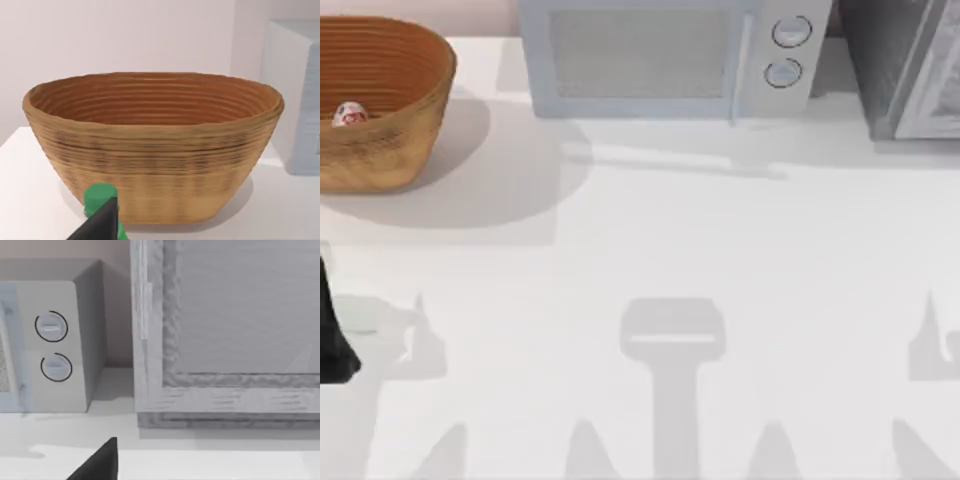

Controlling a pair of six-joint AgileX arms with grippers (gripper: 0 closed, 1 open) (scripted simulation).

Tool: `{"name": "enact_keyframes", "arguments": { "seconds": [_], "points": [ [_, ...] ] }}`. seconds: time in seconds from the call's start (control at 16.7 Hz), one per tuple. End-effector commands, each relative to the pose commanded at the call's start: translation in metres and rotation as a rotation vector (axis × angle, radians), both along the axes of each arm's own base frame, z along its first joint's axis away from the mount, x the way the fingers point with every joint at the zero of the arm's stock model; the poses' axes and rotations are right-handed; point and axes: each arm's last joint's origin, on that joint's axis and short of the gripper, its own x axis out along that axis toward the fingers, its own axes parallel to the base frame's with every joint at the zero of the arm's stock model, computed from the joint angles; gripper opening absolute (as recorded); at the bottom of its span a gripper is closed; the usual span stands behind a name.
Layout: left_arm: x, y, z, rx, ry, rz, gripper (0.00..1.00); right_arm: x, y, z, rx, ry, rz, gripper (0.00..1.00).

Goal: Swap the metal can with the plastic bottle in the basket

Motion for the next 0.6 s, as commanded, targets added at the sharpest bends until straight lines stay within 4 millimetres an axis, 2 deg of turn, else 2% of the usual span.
{"name": "enact_keyframes", "arguments": {
  "seconds": [0.18,0.3,0.6],
  "points": [
    [0.0,0.0,0.002,0.0,0.006,-0.001,1.0,0.0,0.0,0.0,0.0,0.0,0.0,1.0],
    [0.001,0.0,0.009,0.001,0.038,-0.004,1.0,0.0,0.0,0.0,0.0,0.0,0.0,1.0],
    [0.016,0.002,0.054,-0.004,0.229,-0.03,1.0,0.0,0.0,0.0,0.0,0.0,0.0,1.0]
  ]
}}
